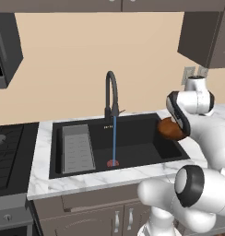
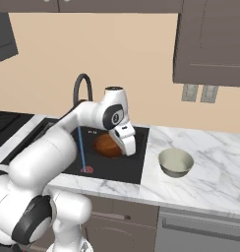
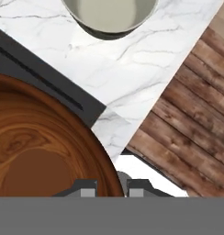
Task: Rinse each bowl for a few seconds and place them down in the sink or on the counter.
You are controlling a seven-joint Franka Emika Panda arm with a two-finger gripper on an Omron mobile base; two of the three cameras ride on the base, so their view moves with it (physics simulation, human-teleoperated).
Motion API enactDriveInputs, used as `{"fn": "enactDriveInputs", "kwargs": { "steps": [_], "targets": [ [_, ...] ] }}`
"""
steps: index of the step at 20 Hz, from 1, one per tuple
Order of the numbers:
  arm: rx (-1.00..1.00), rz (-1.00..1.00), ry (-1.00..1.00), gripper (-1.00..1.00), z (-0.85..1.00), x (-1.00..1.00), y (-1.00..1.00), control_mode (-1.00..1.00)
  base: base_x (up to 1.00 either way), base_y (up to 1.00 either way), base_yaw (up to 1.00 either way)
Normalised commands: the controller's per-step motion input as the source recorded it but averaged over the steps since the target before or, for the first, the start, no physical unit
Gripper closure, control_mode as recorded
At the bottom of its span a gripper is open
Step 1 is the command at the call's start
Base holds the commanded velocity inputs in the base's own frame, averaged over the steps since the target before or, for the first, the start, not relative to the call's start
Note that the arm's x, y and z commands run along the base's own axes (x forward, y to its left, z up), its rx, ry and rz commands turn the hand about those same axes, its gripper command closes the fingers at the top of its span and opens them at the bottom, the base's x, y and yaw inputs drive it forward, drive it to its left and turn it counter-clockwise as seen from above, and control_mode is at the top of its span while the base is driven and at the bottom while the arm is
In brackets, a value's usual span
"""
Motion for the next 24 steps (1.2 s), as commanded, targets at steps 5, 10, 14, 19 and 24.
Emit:
{"fn": "enactDriveInputs", "kwargs": {
  "steps": [5, 10, 14, 19, 24],
  "targets": [
    [0.05, 0.11, 0.0, 1.0, -0.14, 0.11, 0.34, -1.0, 0.0, 0.0, 0.0],
    [0.07, 0.09, 0.0, 1.0, -0.15, 0.14, 0.29, -1.0, 0.0, 0.0, 0.0],
    [0.08, 0.08, 0.0, 1.0, -0.09, 0.23, 0.21, -1.0, 0.0, 0.0, 0.0],
    [0.11, 0.08, 0.01, 1.0, -0.08, 0.3, 0.19, -1.0, 0.0, 0.0, 0.0],
    [0.09, 0.08, 0.03, 1.0, -0.03, 0.29, 0.21, -1.0, 0.0, 0.0, 0.0]
  ]
}}
